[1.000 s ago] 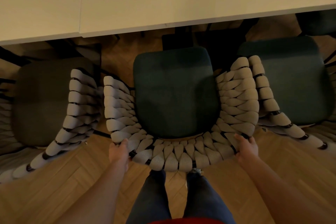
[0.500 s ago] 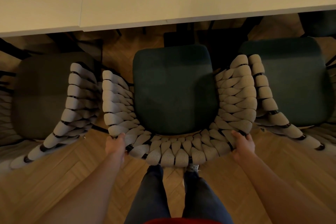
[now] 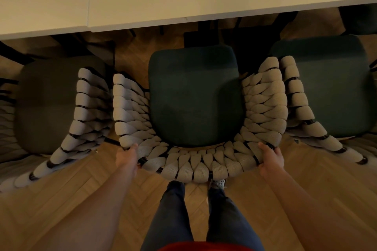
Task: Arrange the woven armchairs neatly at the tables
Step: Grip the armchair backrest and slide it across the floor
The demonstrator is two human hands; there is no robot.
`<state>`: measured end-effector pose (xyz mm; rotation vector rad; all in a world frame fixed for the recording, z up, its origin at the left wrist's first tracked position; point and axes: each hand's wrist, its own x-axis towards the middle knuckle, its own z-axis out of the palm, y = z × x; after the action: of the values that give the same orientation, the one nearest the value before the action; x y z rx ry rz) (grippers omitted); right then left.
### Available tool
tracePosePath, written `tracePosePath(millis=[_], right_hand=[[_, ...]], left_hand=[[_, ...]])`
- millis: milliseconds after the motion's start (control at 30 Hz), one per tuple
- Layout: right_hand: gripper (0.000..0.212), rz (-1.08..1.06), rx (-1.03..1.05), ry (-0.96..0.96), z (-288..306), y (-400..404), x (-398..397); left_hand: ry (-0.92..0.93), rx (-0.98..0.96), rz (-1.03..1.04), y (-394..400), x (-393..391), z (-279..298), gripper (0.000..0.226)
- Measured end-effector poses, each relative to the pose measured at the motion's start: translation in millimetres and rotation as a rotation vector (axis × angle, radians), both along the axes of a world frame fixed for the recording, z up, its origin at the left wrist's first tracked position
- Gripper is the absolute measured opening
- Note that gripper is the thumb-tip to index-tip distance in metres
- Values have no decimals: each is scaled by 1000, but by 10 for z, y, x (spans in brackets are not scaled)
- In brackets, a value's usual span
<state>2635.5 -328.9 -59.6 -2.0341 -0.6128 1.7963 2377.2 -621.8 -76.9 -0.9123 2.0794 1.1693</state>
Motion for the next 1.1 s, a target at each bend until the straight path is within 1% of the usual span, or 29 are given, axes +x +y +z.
tracePosePath(millis=[233, 433, 800, 1100], right_hand=[[48, -11, 8, 21, 20, 4, -15], [53, -14, 14, 34, 15, 27, 21], [54, -1, 10, 11, 15, 38, 26], [53, 56, 15, -5, 34, 15, 25]], left_hand=[[6, 34, 1, -13, 30, 17, 54], [21, 0, -26, -1, 74, 15, 55], [18, 26, -17, -14, 89, -13, 57], [22, 7, 5, -34, 120, 14, 49]])
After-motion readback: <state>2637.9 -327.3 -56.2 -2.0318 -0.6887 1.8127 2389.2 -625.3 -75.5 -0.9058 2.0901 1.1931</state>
